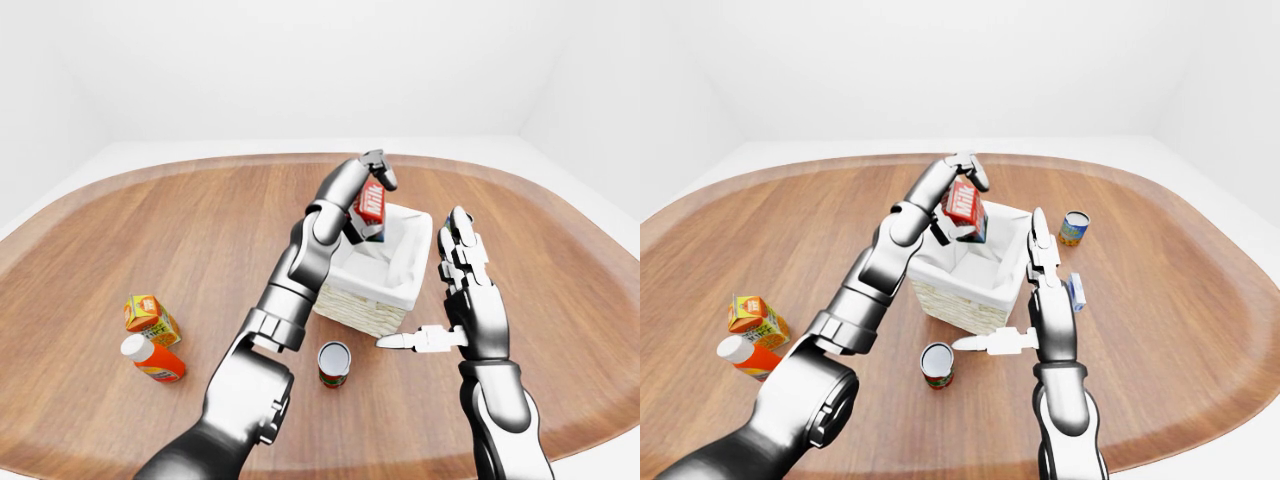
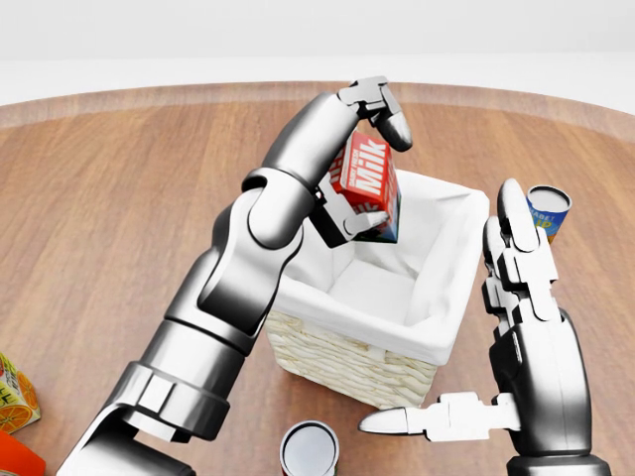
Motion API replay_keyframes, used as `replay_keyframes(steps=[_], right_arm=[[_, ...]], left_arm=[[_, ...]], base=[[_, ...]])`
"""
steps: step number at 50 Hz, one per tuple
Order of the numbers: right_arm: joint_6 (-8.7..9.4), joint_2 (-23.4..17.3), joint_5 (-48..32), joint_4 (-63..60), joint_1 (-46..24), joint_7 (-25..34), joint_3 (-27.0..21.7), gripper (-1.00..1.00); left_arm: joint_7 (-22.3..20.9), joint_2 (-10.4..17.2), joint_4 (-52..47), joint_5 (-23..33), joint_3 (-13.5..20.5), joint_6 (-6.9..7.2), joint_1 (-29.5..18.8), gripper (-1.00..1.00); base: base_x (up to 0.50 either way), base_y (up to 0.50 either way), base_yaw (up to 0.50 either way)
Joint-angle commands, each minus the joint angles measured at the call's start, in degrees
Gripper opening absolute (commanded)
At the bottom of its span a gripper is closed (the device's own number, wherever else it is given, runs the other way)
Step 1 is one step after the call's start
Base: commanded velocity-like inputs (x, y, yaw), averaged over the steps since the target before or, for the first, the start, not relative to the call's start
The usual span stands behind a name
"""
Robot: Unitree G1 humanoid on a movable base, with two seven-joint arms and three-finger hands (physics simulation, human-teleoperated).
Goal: Pick the milk and place it in the basket.
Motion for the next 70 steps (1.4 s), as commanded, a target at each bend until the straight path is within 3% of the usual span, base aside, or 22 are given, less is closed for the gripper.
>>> replay_keyframes(steps=[1,9,16,23,40,70], right_arm=[[0.0,0.0,0.0,0.0,0.0,0.0,0.0,1.0],[0.0,0.0,0.1,0.0,0.1,0.1,-0.1,1.0],[0.0,0.0,0.1,0.1,0.2,0.0,-0.1,1.0],[0.0,0.0,0.2,0.3,0.2,0.0,-0.2,1.0],[0.0,-0.1,-0.1,0.3,0.5,0.1,0.3,1.0],[0.0,-0.1,-0.3,0.0,0.7,0.1,0.6,1.0]], left_arm=[[3.8,0.1,3.3,-2.4,0.9,-1.77,-1.7,-1.0],[4.6,-0.2,4.8,-2.0,0.7,-2.91,-1.5,-1.0],[5.6,-1.1,7.3,-0.3,0.0,-4.95,-0.7,-1.0],[7.9,-1.4,13.7,1.1,0.0,-8.66,-1.2,-1.0],[11.5,-2.2,22.2,3.8,-0.2,-8.72,-1.6,-1.0],[14.1,-2.6,28.3,5.9,-0.2,-8.72,-1.6,-1.0]], base=[[0.0,0.0,0.0],[0.0,0.0,0.0],[0.0,0.0,0.0],[0.0,0.0,0.0],[0.0,0.0,0.0],[0.0,0.0,0.0]])
